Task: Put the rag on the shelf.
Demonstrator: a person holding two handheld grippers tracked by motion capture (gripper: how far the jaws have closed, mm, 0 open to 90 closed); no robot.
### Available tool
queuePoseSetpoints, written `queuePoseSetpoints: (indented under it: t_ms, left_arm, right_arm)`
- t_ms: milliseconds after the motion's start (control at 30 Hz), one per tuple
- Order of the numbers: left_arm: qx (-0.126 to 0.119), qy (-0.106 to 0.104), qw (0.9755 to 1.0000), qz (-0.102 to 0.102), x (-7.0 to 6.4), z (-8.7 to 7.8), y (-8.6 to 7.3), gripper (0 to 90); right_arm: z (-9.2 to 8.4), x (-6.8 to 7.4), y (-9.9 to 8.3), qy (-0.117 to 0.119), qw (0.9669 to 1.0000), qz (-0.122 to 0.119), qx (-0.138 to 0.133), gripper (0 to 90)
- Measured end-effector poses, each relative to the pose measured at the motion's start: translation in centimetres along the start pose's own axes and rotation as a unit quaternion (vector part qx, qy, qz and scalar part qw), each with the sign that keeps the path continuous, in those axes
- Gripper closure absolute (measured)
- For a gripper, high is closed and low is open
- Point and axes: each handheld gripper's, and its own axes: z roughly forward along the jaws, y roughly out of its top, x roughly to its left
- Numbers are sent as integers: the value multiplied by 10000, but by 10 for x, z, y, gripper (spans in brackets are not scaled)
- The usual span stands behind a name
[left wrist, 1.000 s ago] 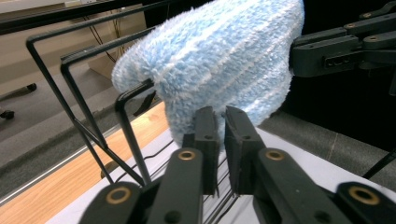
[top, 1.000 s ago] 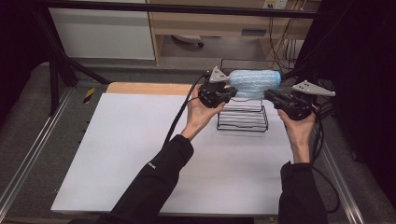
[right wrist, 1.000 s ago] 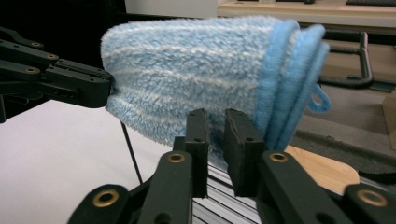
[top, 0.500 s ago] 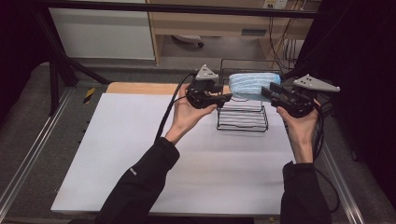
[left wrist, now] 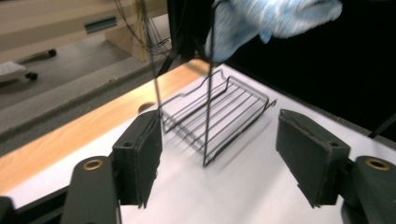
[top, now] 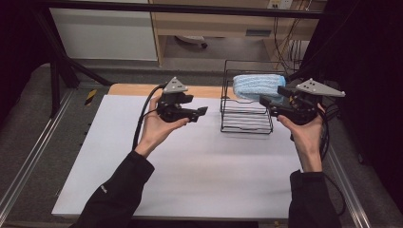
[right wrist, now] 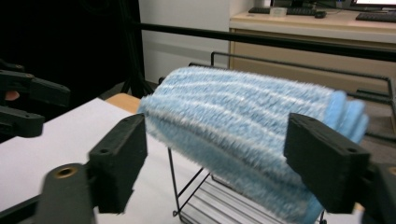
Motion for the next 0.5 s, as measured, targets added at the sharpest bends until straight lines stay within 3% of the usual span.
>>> queuePoseSetpoints:
  t_ms: [300,500]
  left_arm:
    - [229,297,9992,-162,19,-35,-58,191]
    - [284,445,9981,-310,33,-54,-96,125]
  right_arm:
    - [3,19,-26,241,9996,-26,173,85]
    - [11,32,-51,371,9981,-81,484,31]
